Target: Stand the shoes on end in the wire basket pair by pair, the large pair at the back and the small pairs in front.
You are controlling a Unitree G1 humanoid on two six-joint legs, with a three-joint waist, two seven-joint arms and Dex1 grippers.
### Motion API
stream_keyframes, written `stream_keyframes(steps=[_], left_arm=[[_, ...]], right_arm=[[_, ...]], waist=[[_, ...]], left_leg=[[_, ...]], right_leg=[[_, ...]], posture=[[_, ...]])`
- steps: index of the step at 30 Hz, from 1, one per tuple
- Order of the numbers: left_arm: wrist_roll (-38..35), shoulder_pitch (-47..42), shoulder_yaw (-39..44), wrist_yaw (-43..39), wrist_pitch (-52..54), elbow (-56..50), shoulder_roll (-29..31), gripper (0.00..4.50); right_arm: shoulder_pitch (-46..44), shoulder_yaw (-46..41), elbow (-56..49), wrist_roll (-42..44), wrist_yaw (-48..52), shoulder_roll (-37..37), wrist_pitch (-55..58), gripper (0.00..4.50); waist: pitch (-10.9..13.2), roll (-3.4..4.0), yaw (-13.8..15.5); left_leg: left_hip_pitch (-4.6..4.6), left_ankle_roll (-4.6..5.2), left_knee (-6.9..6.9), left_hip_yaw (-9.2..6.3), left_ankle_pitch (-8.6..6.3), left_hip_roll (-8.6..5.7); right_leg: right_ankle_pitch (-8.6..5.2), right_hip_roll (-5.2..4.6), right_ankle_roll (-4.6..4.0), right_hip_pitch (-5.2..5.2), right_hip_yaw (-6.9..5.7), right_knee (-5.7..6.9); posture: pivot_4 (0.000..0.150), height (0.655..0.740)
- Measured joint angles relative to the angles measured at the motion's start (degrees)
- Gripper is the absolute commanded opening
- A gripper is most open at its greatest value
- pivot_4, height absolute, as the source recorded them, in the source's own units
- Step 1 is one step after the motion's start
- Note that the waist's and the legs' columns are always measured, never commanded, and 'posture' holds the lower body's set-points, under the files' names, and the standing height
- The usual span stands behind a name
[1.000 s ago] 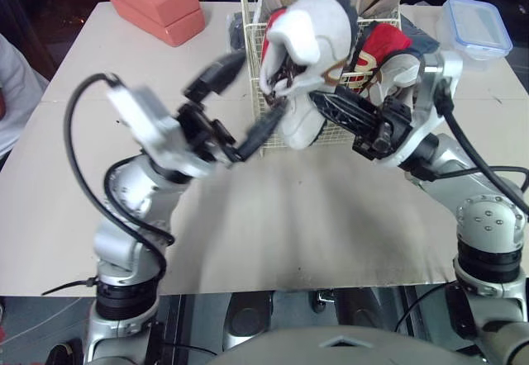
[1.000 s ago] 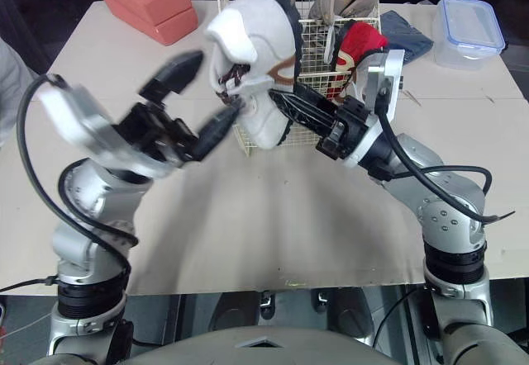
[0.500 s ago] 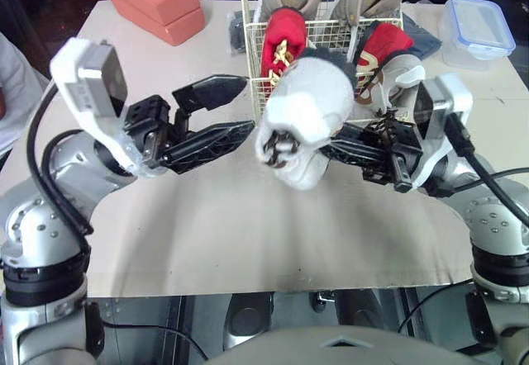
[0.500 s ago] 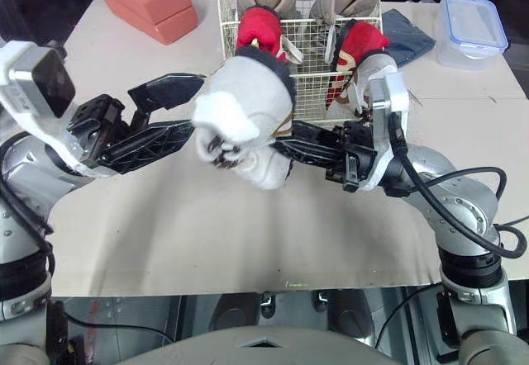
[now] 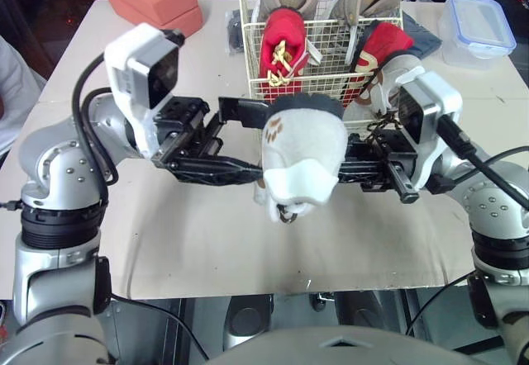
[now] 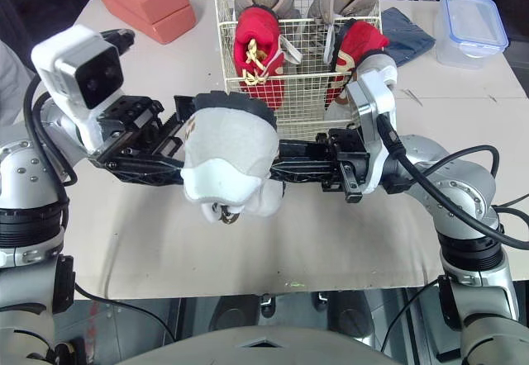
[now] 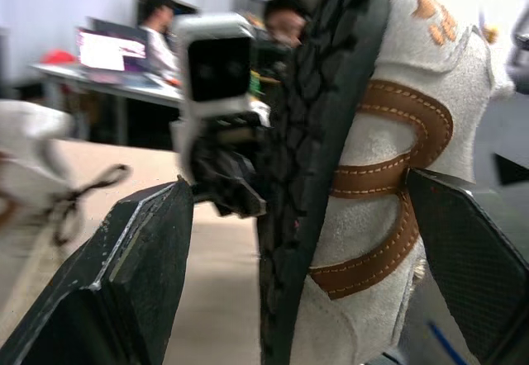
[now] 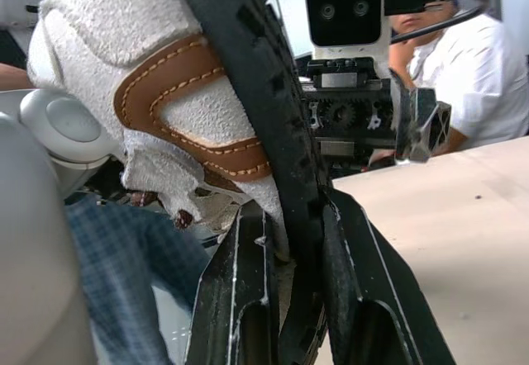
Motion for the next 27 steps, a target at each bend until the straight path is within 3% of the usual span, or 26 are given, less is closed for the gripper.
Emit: stream_keyframes(steps=[15, 18, 24, 27], left_arm=[[8.14, -0.48, -0.97, -4.07, -1.73, 2.01, -3.38, 4.41], [8.1, 0.08, -0.67, -4.02, -1.53, 2.0, -3.87, 3.62], [8.15, 0.29, -0.28, -4.11, -1.37, 1.95, -4.2, 0.97], [8.49, 0.28, -0.05, -4.12, -1.7, 2.13, -4.48, 0.51]], right_arm=[[2.53, -0.77, -0.53, 0.19, -2.2, -0.35, 1.33, 0.0], [2.53, -0.88, -0.52, 0.17, -2.67, -0.31, 1.32, 0.0], [2.53, -1.31, -0.34, -0.14, -3.02, 0.03, 1.3, 0.0], [2.57, -1.3, -0.35, -0.07, -3.02, 0.12, 1.3, 0.0]], waist=[[0.0, 0.0, 0.0], [0.0, 0.0, -0.02], [0.0, 0.0, 0.0], [0.0, 0.0, 0.0]], left_leg=[[-0.01, 0.0, 0.0, 0.0, 0.0, 0.02], [0.0, 0.0, 0.0, 0.0, 0.0, 0.02], [-0.01, 0.0, 0.0, -0.01, 0.0, 0.02], [-0.01, 0.0, 0.0, 0.0, 0.0, 0.02]], right_leg=[[0.0, -0.01, 0.0, 0.0, 0.01, 0.0], [-0.01, -0.01, 0.02, -0.01, 0.02, 0.0], [-0.01, -0.02, 0.02, 0.0, 0.01, 0.0], [0.0, -0.01, 0.01, 0.0, 0.01, 0.0]], posture=[[0.15, 0.686], [0.15, 0.686], [0.15, 0.686], [0.15, 0.686]])
